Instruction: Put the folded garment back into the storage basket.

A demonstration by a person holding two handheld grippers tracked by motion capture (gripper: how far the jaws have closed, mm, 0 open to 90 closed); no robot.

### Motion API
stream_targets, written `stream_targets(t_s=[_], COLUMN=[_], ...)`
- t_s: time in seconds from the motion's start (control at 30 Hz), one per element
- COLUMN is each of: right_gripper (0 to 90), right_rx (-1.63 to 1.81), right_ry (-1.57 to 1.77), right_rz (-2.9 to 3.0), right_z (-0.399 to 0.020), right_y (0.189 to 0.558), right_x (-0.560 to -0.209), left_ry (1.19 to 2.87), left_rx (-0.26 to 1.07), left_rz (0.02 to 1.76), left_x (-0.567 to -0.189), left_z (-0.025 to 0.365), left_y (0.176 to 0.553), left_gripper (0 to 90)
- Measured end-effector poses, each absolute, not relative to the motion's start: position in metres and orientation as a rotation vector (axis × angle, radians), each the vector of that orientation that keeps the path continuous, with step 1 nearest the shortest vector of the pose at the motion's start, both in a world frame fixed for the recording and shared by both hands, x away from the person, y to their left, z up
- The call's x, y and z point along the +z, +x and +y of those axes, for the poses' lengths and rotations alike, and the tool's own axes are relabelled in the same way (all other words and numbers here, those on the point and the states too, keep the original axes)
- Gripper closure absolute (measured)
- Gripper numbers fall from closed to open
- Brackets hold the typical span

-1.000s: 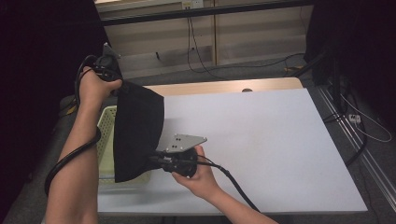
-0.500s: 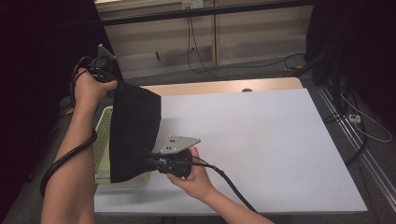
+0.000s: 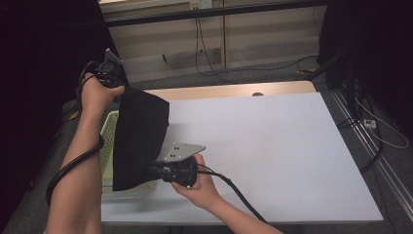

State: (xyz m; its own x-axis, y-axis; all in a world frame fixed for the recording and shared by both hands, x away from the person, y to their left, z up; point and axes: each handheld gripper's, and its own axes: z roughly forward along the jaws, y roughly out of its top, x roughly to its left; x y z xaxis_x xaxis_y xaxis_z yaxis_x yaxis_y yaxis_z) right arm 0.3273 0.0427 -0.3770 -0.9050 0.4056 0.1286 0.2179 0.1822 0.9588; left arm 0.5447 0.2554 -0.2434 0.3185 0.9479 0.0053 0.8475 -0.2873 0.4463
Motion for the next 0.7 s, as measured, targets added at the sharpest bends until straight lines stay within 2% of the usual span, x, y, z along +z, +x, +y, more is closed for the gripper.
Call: stream_targets(t_s=[0.7], right_gripper=[82.7], right_rx=[1.809], right_ry=[0.611], right_rz=[2.307], right_z=[0.0483], right_y=[0.3297], right_x=[-0.3784], left_ry=[2.213], left_rx=[0.385], left_rz=[1.612], left_x=[-0.253], left_z=[0.2619], left_y=[0.5474], left_gripper=[81.5])
